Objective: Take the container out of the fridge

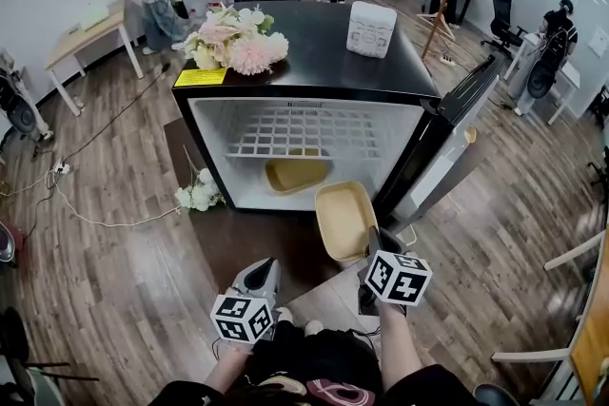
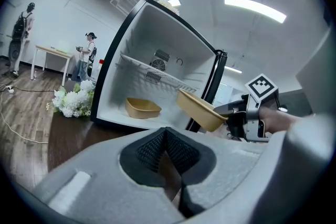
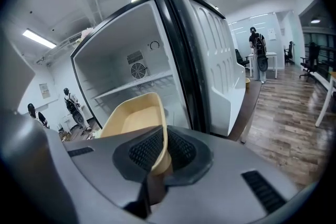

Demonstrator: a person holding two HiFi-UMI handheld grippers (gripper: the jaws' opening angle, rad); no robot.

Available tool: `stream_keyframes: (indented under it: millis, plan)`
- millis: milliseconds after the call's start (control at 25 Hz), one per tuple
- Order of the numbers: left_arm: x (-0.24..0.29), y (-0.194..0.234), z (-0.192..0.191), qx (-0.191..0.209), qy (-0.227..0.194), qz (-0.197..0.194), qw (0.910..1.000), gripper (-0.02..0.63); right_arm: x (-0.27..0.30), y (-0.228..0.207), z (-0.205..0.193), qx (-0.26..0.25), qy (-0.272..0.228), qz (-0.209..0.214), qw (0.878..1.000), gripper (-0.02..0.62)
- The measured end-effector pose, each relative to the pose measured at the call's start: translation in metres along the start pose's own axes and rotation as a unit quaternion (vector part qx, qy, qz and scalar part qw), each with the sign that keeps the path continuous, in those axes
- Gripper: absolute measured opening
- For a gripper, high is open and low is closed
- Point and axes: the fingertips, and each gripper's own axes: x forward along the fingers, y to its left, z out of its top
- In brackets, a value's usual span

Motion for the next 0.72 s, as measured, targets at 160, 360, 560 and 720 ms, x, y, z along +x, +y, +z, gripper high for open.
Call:
stream_keyframes:
  millis: [160, 360, 560, 720]
  plan:
    - [0.002, 0.004, -0.001, -0.002, 0.002, 0.001, 1.0, 0.009, 0.007, -0.004, -0.014, 0.001, 0.01, -0.006, 1.0, 0.029]
    - [0.001, 0.01, -0.003, -0.004, 0.005, 0.005, 1.0, 0.009, 0.015, -0.014, -0.036, -0.008, 0.032, -0.022, 0.999, 0.029]
    - [0.002, 0.016, -0.001, -0.003, 0.006, 0.01, 0.9999, 0.008, 0.024, -0.02, -0.049, -0.012, 0.043, -0.032, 0.998, 0.029]
    - [0.004, 0.019, 0.0, -0.002, 0.007, 0.013, 0.9999, 0.008, 0.032, -0.024, -0.059, -0.013, 0.053, -0.037, 0.998, 0.029]
